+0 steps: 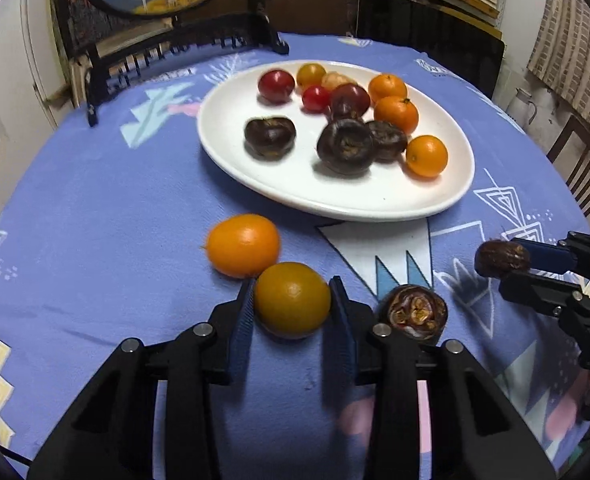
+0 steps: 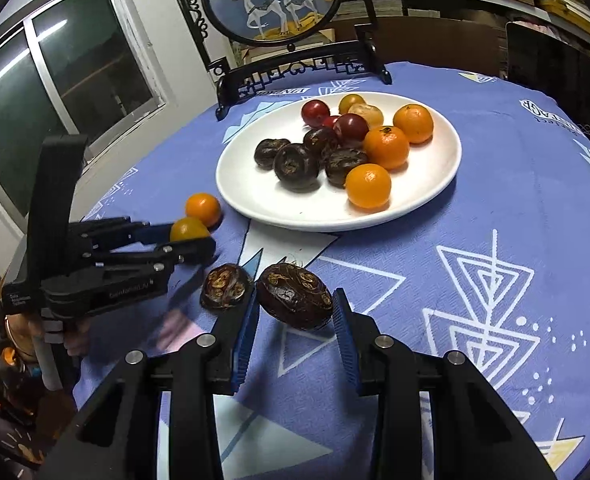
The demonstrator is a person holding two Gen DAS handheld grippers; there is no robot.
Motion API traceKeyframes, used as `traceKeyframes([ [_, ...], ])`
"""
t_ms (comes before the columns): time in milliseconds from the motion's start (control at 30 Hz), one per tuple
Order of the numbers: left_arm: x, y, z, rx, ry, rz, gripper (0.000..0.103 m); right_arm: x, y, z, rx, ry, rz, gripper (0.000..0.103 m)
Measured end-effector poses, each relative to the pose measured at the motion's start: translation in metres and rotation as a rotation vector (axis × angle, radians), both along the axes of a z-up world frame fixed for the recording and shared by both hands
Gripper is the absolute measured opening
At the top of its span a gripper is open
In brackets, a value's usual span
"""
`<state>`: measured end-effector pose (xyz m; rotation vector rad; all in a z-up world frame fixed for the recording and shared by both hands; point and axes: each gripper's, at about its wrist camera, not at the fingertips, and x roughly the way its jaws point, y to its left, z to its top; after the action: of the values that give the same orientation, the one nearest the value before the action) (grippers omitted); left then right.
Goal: Organize fruits
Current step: 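Grasp a yellow fruit with the left tool while the right tool grasps a brown fruit, then lower the yellow fruit and brown fruit onto the plate and open both tools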
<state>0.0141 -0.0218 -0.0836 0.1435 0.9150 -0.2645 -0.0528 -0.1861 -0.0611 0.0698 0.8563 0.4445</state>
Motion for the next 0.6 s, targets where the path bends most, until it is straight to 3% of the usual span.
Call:
traceKeyframes([
  [233,-0.018,0.013,0.02,0.01,-0.078,-0.002,0.036,-0.01,0.006,0.0,-0.01,-0.002,0.022,0.038],
  [600,-0.013,0.006,0.028,0.024,-0.099,0.005,0.036,-0.02,0.033,0.004,-0.052,-0.024,0.097,0.038],
])
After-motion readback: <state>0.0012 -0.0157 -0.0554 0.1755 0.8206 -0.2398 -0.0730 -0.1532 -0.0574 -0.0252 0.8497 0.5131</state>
